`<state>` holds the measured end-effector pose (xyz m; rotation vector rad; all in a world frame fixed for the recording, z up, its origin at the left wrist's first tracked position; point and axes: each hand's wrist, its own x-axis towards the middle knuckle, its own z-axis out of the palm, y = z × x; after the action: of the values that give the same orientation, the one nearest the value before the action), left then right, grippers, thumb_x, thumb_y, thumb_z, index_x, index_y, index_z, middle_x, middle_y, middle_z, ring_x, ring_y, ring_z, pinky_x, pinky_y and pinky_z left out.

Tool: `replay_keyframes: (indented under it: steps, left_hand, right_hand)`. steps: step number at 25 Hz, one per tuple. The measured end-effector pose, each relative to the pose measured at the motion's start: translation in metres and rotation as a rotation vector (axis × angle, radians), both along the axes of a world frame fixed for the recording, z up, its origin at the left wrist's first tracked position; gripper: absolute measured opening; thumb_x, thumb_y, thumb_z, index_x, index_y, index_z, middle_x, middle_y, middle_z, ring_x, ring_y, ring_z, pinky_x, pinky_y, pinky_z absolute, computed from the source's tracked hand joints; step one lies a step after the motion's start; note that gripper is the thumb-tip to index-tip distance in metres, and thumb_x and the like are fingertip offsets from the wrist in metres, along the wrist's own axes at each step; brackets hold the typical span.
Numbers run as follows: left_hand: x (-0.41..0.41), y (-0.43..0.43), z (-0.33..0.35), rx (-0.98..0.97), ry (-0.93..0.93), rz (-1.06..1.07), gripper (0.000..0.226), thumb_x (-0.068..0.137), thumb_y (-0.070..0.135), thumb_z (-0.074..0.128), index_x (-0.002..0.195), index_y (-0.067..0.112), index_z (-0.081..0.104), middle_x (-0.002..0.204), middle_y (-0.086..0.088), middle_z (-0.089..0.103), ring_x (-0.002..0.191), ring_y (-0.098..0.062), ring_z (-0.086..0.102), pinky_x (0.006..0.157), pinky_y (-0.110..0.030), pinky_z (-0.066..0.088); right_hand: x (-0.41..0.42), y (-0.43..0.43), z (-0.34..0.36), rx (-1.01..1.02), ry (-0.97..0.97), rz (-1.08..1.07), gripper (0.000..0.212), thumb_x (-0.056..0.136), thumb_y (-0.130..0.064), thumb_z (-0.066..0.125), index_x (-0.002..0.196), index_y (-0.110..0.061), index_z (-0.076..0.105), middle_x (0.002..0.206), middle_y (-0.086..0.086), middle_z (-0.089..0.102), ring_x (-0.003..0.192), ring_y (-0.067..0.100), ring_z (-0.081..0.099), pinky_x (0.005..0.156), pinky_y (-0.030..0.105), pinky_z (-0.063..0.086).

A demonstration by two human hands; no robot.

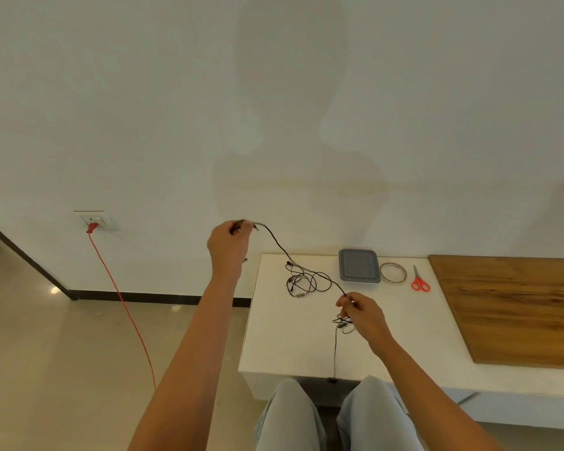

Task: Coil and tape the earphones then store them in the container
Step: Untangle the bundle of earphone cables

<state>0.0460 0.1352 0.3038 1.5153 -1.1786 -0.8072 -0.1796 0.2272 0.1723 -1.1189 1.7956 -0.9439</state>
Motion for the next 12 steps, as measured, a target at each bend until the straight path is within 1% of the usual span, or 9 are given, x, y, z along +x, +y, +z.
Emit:
replay_keyframes:
  steps: [1, 3, 5, 6, 7, 8, 9, 10, 12]
  left_hand:
    - [-0.004, 0.001, -0.014, 0.075, -0.063, -0.037, 0.012, 0.092, 0.02, 0.059, 0.086, 0.011, 0.066, 0.069, -0.001, 0.053, 0.062, -0.014, 0.046, 0.037, -0.008, 0.035]
    - [-0.015, 0.004, -0.037, 0.221, -0.084, -0.085, 0.023, 0.093, 0.026, 0.057, 0.079, 0.01, 0.064, 0.063, -0.001, 0.052, 0.054, -0.014, 0.044, 0.048, -0.018, 0.04]
    - [-0.029, 0.012, -0.049, 0.406, 0.05, -0.118, 0.039, 0.095, 0.033, 0.051, 0.068, 0.006, 0.059, 0.059, -0.002, 0.054, 0.046, -0.016, 0.043, 0.052, -0.026, 0.04]
    - [-0.038, 0.017, -0.052, 0.502, 0.135, -0.165, 0.043, 0.096, 0.037, 0.048, 0.069, 0.006, 0.059, 0.062, -0.003, 0.061, 0.047, -0.016, 0.049, 0.054, -0.027, 0.045]
    - [-0.045, 0.022, -0.053, 0.576, 0.205, -0.239, 0.043, 0.096, 0.042, 0.047, 0.075, 0.007, 0.061, 0.069, -0.005, 0.067, 0.052, -0.016, 0.056, 0.062, -0.029, 0.053]
    - [-0.051, 0.026, -0.055, 0.619, 0.253, -0.33, 0.042, 0.095, 0.046, 0.049, 0.084, 0.008, 0.063, 0.077, -0.006, 0.071, 0.06, -0.017, 0.062, 0.072, -0.033, 0.058]
    - [-0.057, 0.029, -0.055, 0.627, 0.292, -0.419, 0.042, 0.094, 0.048, 0.053, 0.091, 0.007, 0.064, 0.082, -0.007, 0.072, 0.068, -0.018, 0.066, 0.08, -0.035, 0.059]
    - [-0.06, 0.031, -0.056, 0.605, 0.327, -0.491, 0.041, 0.091, 0.046, 0.058, 0.093, 0.006, 0.064, 0.084, -0.008, 0.072, 0.071, -0.019, 0.068, 0.08, -0.035, 0.059]
    - [-0.061, 0.032, -0.058, 0.514, 0.336, -0.554, 0.032, 0.085, 0.037, 0.071, 0.083, 0.008, 0.057, 0.081, -0.01, 0.068, 0.071, -0.021, 0.068, 0.071, -0.032, 0.059]
  right_hand:
    - [0.003, -0.002, 0.008, -0.041, -0.06, -0.022, 0.021, 0.098, -0.018, 0.047, 0.088, -0.018, 0.065, 0.076, 0.005, 0.067, 0.077, 0.018, 0.068, 0.075, 0.028, 0.055]
    - [0.01, -0.004, 0.029, -0.121, -0.177, -0.012, 0.02, 0.098, -0.02, 0.048, 0.091, -0.014, 0.066, 0.068, 0.005, 0.063, 0.064, 0.015, 0.065, 0.063, 0.022, 0.053]
    - [0.017, -0.007, 0.049, -0.17, -0.248, 0.043, 0.022, 0.099, -0.021, 0.047, 0.093, -0.01, 0.066, 0.067, 0.004, 0.06, 0.057, 0.013, 0.056, 0.056, 0.021, 0.051]
    - [0.019, -0.009, 0.056, -0.17, -0.271, 0.078, 0.024, 0.099, -0.022, 0.047, 0.093, -0.01, 0.066, 0.068, 0.004, 0.059, 0.056, 0.012, 0.052, 0.055, 0.022, 0.049]
    - [0.02, -0.01, 0.063, -0.152, -0.297, 0.115, 0.025, 0.1, -0.022, 0.045, 0.094, -0.01, 0.067, 0.069, 0.003, 0.059, 0.055, 0.012, 0.049, 0.055, 0.024, 0.047]
    - [0.022, -0.012, 0.067, -0.117, -0.324, 0.152, 0.027, 0.1, -0.023, 0.044, 0.094, -0.01, 0.067, 0.071, 0.002, 0.059, 0.057, 0.012, 0.047, 0.057, 0.026, 0.045]
    - [0.024, -0.012, 0.071, -0.068, -0.331, 0.194, 0.029, 0.101, -0.024, 0.042, 0.095, -0.01, 0.067, 0.074, 0.001, 0.06, 0.061, 0.013, 0.048, 0.061, 0.027, 0.044]
    - [0.025, -0.012, 0.074, -0.022, -0.307, 0.239, 0.03, 0.102, -0.024, 0.039, 0.097, -0.011, 0.065, 0.079, 0.001, 0.062, 0.068, 0.014, 0.051, 0.066, 0.027, 0.043]
    - [0.027, -0.011, 0.08, 0.035, -0.253, 0.321, 0.027, 0.102, -0.021, 0.035, 0.104, -0.014, 0.061, 0.094, 0.0, 0.065, 0.085, 0.015, 0.057, 0.075, 0.025, 0.043]
